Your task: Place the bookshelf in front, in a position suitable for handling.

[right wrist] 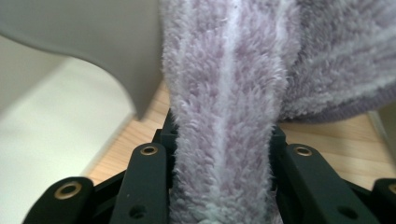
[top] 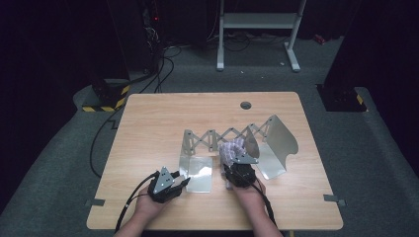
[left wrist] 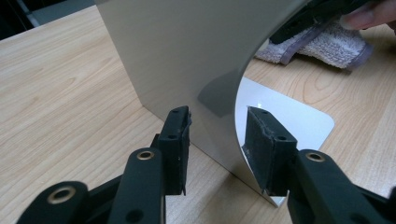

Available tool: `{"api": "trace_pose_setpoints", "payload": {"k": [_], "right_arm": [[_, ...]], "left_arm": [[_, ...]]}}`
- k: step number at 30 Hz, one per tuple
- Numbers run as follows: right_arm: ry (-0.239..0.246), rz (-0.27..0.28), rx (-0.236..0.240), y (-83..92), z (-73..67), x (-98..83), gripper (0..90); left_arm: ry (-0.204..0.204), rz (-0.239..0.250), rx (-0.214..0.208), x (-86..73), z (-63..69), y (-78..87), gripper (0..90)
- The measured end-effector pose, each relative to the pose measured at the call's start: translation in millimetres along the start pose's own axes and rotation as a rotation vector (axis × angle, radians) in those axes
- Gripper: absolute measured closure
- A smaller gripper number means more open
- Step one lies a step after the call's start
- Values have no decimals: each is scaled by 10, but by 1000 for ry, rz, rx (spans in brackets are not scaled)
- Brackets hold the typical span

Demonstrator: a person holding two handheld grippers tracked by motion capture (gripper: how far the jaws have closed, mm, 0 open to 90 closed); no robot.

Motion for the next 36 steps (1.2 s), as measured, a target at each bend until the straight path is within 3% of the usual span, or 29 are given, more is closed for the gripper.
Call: {"api": "trace_pose_setpoints", "payload": {"k": [1,12,18,26,29,36], "right_arm": [[-20,23,39,13,-22,25,651],[-39,147,127,289,-130,240,649],[-34,210,150,452,-182,355,648],[2,333,173,754,-296,541,650],[9,336,168,766,-299,555,651],[-15,286,151,634,-261,442,652]], "left_arm": [[-2,-1,1,0,6,-3,613],[-8,-3,1,-4,6,-6,618],[-9,-4,4,-5,1,-4,623],[-9,-5,3,-9,3,-9,624],[-12,-4,4,-8,-2,-6,623],[-8,-1,3,-8,-1,-9,627]]}}
Point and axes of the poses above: each handheld gripper's, and its own axes: y roughly backward along the jaws, x roughly out of its top, z roughly to its right, the point moved 2 cm from there along -y, roughly forward along the jaws, and after that the axes turned 13 degrees about x, right-handed, at the moved point
